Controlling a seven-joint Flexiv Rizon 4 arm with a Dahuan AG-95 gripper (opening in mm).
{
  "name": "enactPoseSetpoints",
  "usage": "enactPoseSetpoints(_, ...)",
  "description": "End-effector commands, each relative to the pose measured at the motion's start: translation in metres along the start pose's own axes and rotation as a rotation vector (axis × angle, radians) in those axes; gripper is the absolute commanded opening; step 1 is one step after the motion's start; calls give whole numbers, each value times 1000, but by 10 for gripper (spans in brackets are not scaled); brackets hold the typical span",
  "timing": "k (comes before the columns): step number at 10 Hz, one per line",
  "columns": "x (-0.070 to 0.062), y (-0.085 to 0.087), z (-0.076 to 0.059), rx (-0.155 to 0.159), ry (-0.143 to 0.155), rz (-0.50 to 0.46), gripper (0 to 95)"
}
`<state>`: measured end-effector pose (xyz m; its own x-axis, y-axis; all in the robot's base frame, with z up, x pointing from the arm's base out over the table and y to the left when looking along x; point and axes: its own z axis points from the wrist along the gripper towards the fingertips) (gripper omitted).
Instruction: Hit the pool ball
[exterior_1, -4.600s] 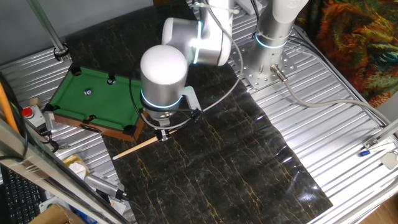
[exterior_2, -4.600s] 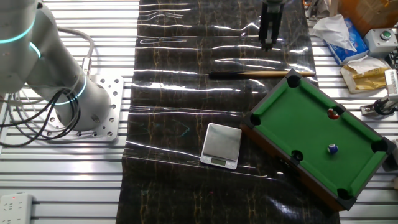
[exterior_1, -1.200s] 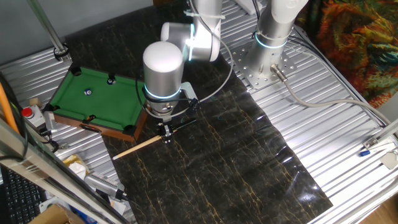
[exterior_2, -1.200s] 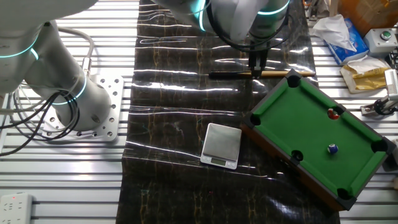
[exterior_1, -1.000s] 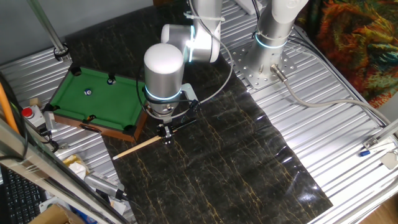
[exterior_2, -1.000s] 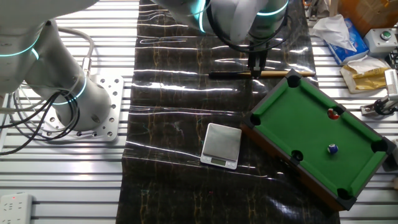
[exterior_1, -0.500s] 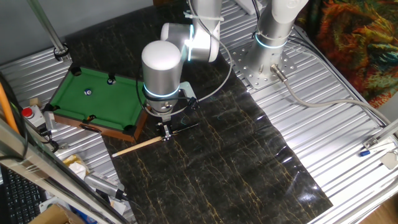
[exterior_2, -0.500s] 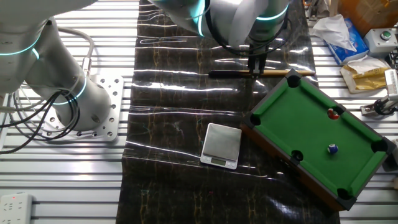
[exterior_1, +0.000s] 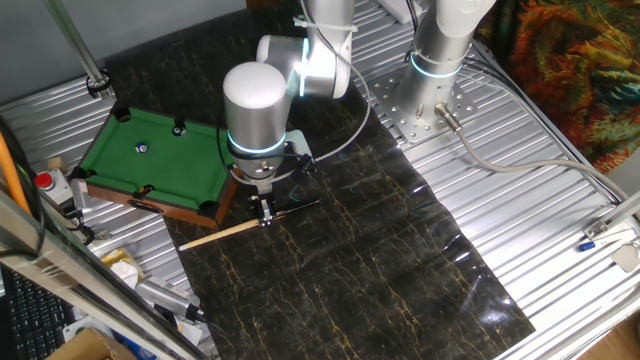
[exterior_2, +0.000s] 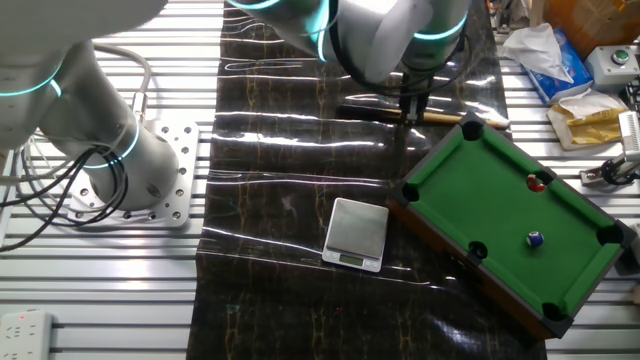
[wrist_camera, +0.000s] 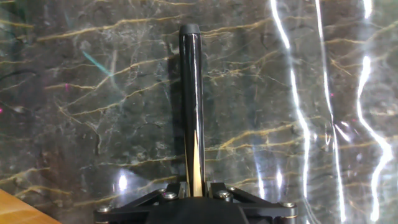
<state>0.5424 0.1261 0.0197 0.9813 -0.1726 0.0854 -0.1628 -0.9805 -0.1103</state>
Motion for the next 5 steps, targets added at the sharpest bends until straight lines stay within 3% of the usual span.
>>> enactPoseSetpoints(1, 1, 0, -16, -4, -14, 12, 0)
enactPoseSetpoints(5, 5, -10, -19, -13, -15, 11, 0)
